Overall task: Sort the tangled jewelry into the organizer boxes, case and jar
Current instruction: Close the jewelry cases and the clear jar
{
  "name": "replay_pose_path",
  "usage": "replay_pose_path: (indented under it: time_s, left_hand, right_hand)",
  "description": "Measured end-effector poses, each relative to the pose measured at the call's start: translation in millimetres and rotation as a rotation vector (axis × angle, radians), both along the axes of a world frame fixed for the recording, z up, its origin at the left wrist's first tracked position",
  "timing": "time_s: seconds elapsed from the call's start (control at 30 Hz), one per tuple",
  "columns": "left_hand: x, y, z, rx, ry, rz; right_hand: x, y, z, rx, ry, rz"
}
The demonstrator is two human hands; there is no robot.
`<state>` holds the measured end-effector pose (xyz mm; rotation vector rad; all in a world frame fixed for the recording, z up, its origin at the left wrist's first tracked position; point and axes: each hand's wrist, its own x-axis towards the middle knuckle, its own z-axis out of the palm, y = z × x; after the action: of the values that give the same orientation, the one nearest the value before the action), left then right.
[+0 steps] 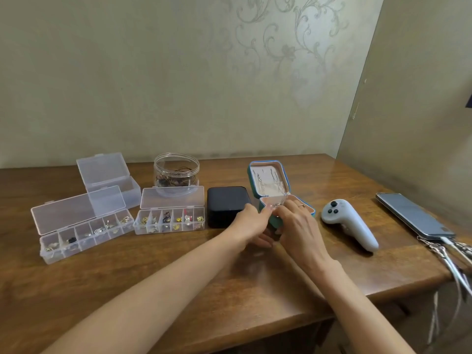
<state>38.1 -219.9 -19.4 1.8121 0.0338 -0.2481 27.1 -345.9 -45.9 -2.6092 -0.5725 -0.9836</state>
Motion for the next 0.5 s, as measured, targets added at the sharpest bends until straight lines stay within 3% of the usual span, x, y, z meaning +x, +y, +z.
replay_pose_path:
  time_s: [0.1,0.17,0.23,0.3,0.33,0.4,0.47,0.5]
  left_hand:
    - [4.1,-2.1,0.2,-0.250,0.069,0.044]
    - [1.5,1.9,-2.1,-0.282,0.024,0.045]
    - [-0.3,8.7,-5.8,-0.303,0.015,0.015]
    - [-2.5,16.7,-7.5,-0.304,0.008,0.000]
    - [-4.0,19.9,-7.1,-0.291,-0.007,-0.001]
    - [-10.4,24.7,-3.7,-0.241,-0.050,-0.017]
    - [-13.8,26.3,-3.5,-0.217,-0.073,-0.018]
    - [-15.4,26.7,-3.8,-0.240,-0.064,-0.010]
  right_hand:
    - [-24.5,12.5,3.5,0.080,-0.030,0.056]
    - [-33.2,15.6,8.3,0.126,-0.026,0.178]
    - [-31.2,9.3,19.3,0.320,0.004,0.302]
    - [-15.4,-1.9,29.7,0.599,0.008,0.236]
    - [-2.3,-9.3,31.4,0.761,0.064,0.147]
    - [15.4,-10.8,38.8,1.069,0.389,0.096]
    - [26.4,-1.6,37.7,1.368,0.720,0.253]
    - [24.3,5.2,39.0,1.480,0.779,0.299]
